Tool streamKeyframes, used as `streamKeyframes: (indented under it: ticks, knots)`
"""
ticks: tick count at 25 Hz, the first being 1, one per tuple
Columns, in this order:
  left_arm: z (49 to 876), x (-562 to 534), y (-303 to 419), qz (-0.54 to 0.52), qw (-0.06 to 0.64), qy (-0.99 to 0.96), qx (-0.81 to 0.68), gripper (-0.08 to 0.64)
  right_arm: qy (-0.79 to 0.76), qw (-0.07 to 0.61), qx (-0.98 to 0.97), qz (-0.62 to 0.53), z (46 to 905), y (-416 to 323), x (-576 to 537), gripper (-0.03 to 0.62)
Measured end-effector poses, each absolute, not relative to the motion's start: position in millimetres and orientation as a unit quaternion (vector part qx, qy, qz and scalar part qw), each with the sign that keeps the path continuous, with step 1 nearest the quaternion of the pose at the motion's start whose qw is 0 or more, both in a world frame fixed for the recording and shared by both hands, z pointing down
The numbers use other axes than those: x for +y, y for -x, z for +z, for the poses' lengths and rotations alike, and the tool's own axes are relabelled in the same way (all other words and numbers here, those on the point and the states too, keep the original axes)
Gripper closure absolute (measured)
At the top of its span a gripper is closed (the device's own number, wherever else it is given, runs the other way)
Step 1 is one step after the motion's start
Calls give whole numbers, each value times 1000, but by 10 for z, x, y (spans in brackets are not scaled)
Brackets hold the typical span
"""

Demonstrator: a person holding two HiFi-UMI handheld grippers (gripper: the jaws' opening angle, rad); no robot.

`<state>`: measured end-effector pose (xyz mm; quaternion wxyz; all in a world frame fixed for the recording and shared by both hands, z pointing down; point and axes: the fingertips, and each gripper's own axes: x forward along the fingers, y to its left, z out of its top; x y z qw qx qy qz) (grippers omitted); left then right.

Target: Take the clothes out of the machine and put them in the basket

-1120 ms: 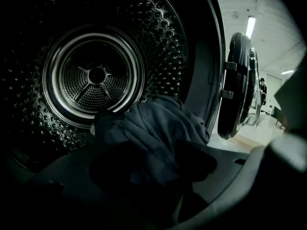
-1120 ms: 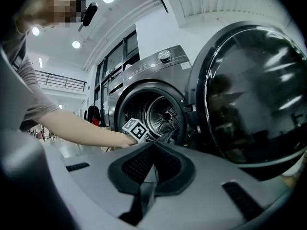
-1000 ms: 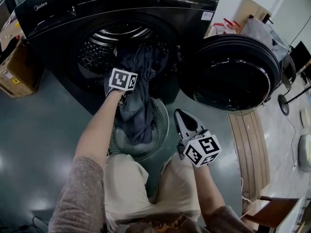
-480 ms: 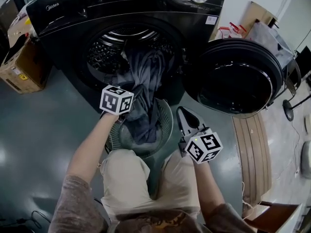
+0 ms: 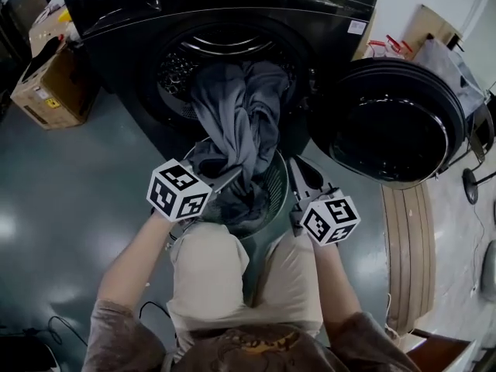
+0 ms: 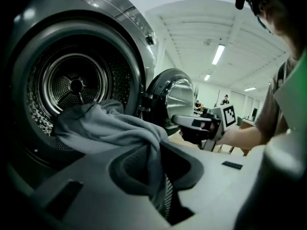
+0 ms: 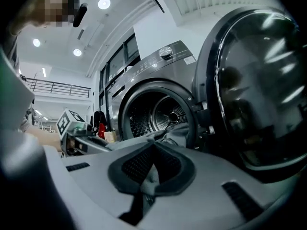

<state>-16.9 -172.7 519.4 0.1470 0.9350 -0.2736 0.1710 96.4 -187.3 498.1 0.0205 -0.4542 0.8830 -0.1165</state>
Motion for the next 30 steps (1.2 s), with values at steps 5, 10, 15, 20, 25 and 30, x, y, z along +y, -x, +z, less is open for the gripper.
streamKeyframes:
  ticks: [5,10,15,20,25,30]
  knots:
    - [5250,-1571,268,180,148,-932,-279,499,443,20,888,-122,5026,-853,-1892,595]
    - [5307,-1729,405,195,108,-914,-339,412,441,20,889,-125,5034,-835,-1898,595]
    - [5307,-2060,524,191,59,-895,-400,202,444,20,887,-125,5043,-865,-1899,595]
    - [5338,-2592,485,185,58,-887,-419,173,446,19,886,-125,5030,-864,-1875,595]
    - [5490,-3286,448,192,54,-872,-448,156,448,15,885,-125,5045,-874,-1862,595]
    - [5633,-3919,456,214,68,-859,-460,143,452,8,883,-123,5039,-876,-1857,595]
